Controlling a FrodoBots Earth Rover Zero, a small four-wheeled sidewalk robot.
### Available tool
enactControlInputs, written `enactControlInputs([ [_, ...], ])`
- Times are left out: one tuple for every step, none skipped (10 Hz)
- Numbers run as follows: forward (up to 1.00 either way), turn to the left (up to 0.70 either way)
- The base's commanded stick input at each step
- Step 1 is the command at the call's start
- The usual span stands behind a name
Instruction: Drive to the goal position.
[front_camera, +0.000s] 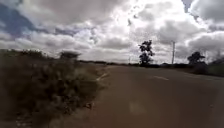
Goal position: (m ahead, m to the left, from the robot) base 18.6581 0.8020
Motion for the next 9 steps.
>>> enactControlInputs([
  [0.85,-0.34],
  [0.85,-0.34],
  [0.85,-0.34],
  [0.85,-0.34],
  [0.85,-0.34],
  [0.85,-0.34],
  [0.85,-0.32],
  [0.85,-0.31],
  [0.85,-0.30],
])
